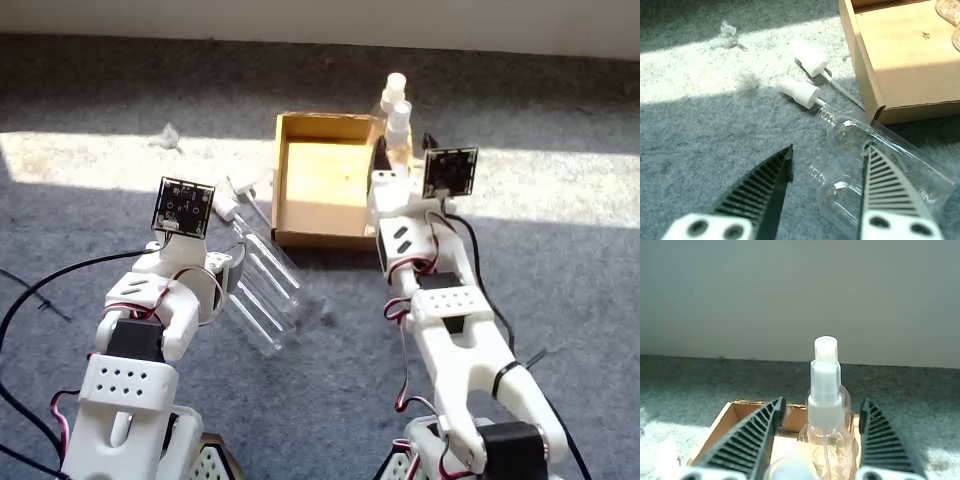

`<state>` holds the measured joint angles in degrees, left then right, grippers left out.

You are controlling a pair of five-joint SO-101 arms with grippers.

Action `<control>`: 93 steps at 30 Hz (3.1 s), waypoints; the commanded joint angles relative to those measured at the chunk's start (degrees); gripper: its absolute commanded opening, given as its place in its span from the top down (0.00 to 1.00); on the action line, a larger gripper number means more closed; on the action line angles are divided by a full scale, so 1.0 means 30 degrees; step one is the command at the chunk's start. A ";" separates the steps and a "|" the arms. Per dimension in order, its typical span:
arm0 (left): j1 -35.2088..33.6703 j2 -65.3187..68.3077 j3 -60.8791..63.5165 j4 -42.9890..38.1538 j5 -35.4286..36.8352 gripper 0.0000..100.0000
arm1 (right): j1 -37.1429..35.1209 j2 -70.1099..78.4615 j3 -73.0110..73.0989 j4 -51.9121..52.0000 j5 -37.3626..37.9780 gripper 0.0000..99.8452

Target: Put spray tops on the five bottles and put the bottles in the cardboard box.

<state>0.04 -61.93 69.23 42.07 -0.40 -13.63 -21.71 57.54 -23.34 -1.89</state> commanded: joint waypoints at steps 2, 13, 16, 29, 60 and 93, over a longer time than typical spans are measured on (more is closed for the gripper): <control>-0.0103 -0.0103 -0.0103 -0.0322 -0.0147 0.79 | 0.0220 -0.0894 -0.1685 0.0630 0.0176 0.80; -0.0103 -0.0103 -0.0103 -0.0293 -0.0147 0.79 | 0.0220 -0.1070 -0.6374 0.4645 0.0205 0.80; -0.0103 -0.0103 -0.0103 -0.0322 -0.0147 0.79 | 0.0190 -0.1070 -1.0095 0.8190 0.0205 0.80; -0.5465 -0.0044 -0.2447 -0.0293 -0.0147 0.79 | -0.4000 -0.0864 -1.8886 2.3077 0.0176 0.80; -1.6161 2.4337 -2.0908 0.1377 -0.5158 0.78 | -1.2557 1.3875 -2.3399 2.8088 0.4103 0.79; -1.6044 2.4747 -2.0762 0.1377 -0.5158 0.78 | -1.0593 1.6337 -2.4425 2.7062 0.4103 0.79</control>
<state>-48.13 12.97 9.27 46.11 -15.60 -46.07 27.60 -13.41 58.33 10.95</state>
